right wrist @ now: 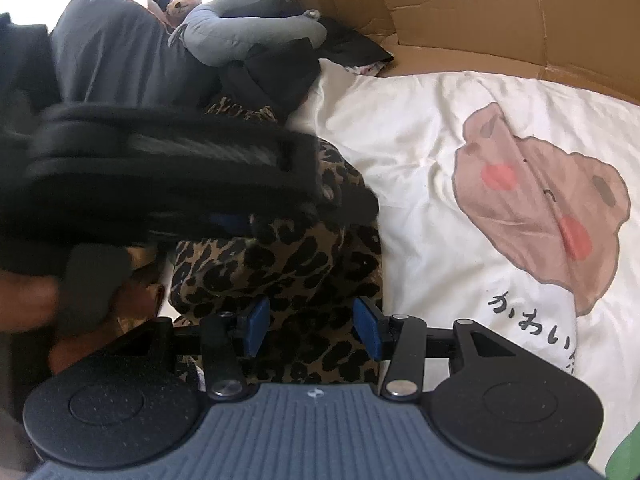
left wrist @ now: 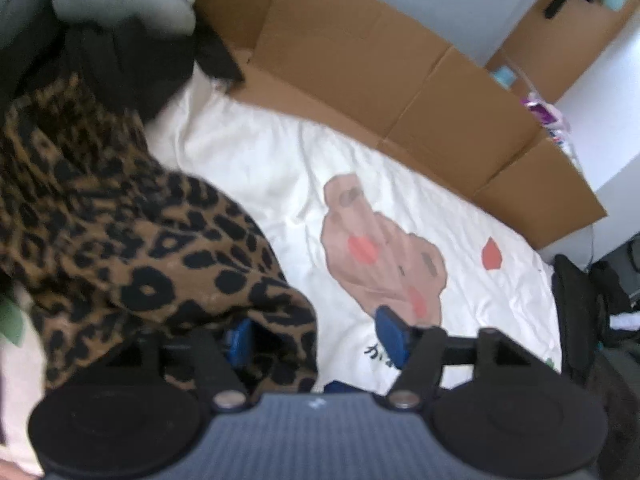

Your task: Fold clothes

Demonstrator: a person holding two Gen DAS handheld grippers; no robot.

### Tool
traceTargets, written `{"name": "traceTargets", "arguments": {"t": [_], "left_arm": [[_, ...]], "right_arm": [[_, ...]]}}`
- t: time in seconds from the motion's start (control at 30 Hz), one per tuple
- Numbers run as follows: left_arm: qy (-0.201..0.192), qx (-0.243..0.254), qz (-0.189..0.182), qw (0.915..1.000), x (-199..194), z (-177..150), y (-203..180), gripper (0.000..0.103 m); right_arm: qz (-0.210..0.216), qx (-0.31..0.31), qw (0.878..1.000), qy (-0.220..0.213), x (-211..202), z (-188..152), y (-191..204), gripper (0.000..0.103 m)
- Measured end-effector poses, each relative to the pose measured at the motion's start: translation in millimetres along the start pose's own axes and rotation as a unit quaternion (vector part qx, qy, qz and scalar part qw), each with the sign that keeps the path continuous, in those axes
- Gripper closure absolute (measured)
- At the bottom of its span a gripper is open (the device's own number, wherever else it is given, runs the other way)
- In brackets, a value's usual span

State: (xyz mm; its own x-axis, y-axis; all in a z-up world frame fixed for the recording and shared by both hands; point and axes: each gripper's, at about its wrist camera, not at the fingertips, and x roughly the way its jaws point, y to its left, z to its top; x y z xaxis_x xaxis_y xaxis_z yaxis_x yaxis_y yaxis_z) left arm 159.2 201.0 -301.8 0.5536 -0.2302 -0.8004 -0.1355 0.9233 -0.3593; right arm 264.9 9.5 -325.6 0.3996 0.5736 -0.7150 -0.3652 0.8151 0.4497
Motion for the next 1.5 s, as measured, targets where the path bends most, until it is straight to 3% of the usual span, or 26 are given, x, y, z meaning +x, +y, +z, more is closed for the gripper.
{"name": "traceTargets", "arguments": {"t": [0.1,0.37,0.57,0.67,0.73,0.8,1.13,1.23,1.3,1.4,1.5], "left_arm": [[-0.006,0.009,0.012,0.9999,-27,1,1,0.025],[-0.039,-0.015,0.083,0.9957,-86,-19,39,0.024],[-0.044,-0.061,0.169,0.9827,-82,-43,89,0.024],[-0.028,-0.098,0.18,0.9785,-66,-60,113,0.025],[-0.011,-0.11,0.171,0.9789,-55,-70,123,0.025],[0.002,-0.105,0.163,0.9811,-44,-79,125,0.025],[0.044,-0.087,0.159,0.9824,0,-90,129,0.021],[0.054,-0.08,0.156,0.983,8,-91,127,0.041],[0.054,-0.084,0.141,0.9849,5,-91,127,0.098],[0.053,-0.099,0.103,0.9883,-7,-90,122,0.098],[0.057,-0.073,0.071,0.9932,-22,-90,102,0.098]], "right_arm": [[0.002,-0.002,1.0,0.003,3,4,4,0.049],[-0.007,-0.005,1.0,0.018,13,17,25,0.049],[-0.01,0.006,1.0,0.028,23,22,30,0.049],[-0.001,0.029,0.999,0.029,31,25,21,0.051],[0.009,0.062,0.997,0.034,38,28,6,0.079],[0.017,0.093,0.995,0.035,44,30,-10,0.095],[-0.048,0.094,0.994,0.012,-2,29,-68,0.099],[-0.068,0.1,0.993,0.009,-22,28,-88,0.099],[-0.078,0.106,0.991,0.008,-32,26,-99,0.099],[-0.089,0.105,0.99,0.011,-46,20,-108,0.099],[-0.099,0.104,0.989,0.02,-62,11,-116,0.099]]}}
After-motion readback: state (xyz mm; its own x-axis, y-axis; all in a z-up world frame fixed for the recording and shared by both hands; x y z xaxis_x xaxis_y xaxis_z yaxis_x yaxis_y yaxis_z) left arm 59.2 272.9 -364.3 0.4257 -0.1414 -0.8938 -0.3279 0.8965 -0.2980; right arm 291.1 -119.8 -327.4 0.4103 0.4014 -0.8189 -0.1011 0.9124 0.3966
